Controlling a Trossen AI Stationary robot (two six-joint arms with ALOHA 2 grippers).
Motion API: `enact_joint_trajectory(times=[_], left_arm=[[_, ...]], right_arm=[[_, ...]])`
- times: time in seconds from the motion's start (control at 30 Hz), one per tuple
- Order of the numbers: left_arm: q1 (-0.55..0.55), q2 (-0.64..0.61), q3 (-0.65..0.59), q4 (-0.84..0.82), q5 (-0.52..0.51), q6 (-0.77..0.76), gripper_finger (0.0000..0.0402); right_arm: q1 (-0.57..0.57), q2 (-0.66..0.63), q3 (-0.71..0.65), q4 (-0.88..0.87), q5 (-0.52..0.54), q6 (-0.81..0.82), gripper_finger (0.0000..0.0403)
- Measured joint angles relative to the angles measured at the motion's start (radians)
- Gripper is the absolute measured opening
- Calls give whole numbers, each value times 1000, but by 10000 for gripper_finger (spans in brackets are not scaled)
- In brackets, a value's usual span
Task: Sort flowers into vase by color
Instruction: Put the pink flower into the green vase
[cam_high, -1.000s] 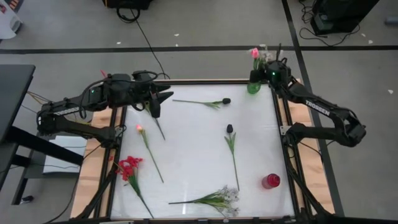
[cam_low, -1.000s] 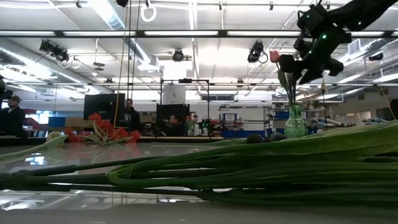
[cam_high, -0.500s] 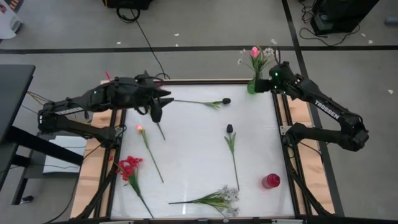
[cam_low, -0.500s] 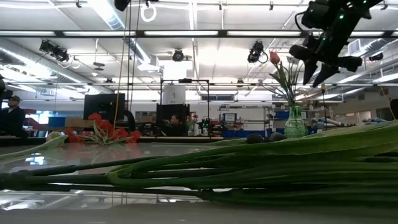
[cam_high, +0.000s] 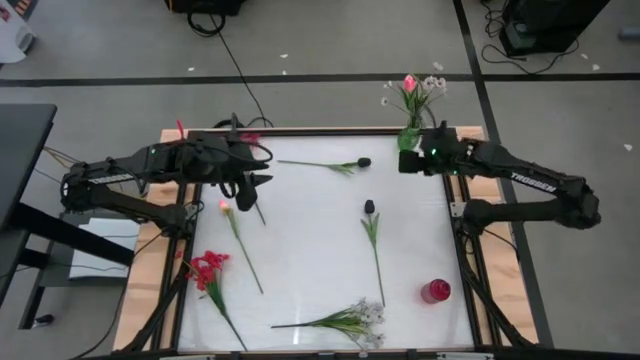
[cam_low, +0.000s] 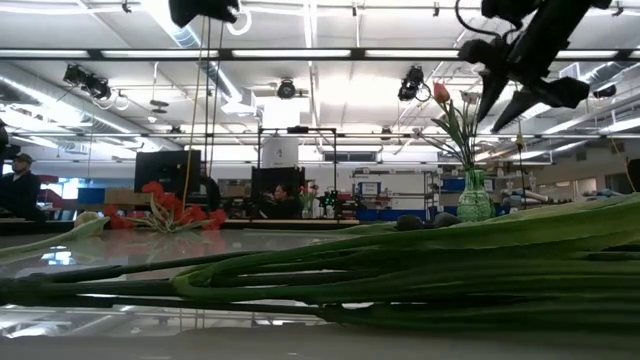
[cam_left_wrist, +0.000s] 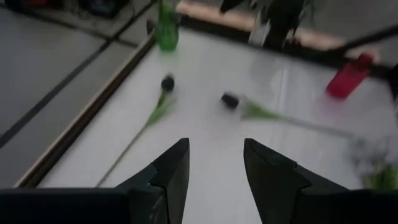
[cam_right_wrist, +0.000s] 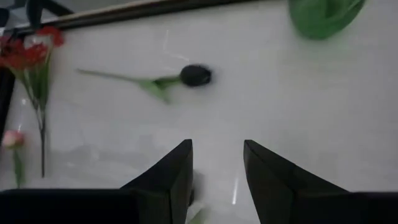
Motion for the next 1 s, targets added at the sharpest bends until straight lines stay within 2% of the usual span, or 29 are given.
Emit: enact_joint_trajectory(times=[0.17,0.3,0.53,0.6,0.8,1.0], left_arm=[[0,1,0,-138,-9,-50,158],[0,1,0,-208,-24,-133,158],[-34,16,-7,-260,-86,-513,153],[-57,25,-31,-272,-120,-627,148],[-136,47,-174,-272,-133,-1038,132],[-209,77,-334,-263,-109,-1408,133]], right_arm=[[213,65,0,68,103,168,151],[339,132,0,173,127,263,151],[436,221,-1,352,143,233,150],[434,237,-1,400,124,217,150],[416,250,-1,455,7,186,150],[402,251,-1,445,-166,97,150]])
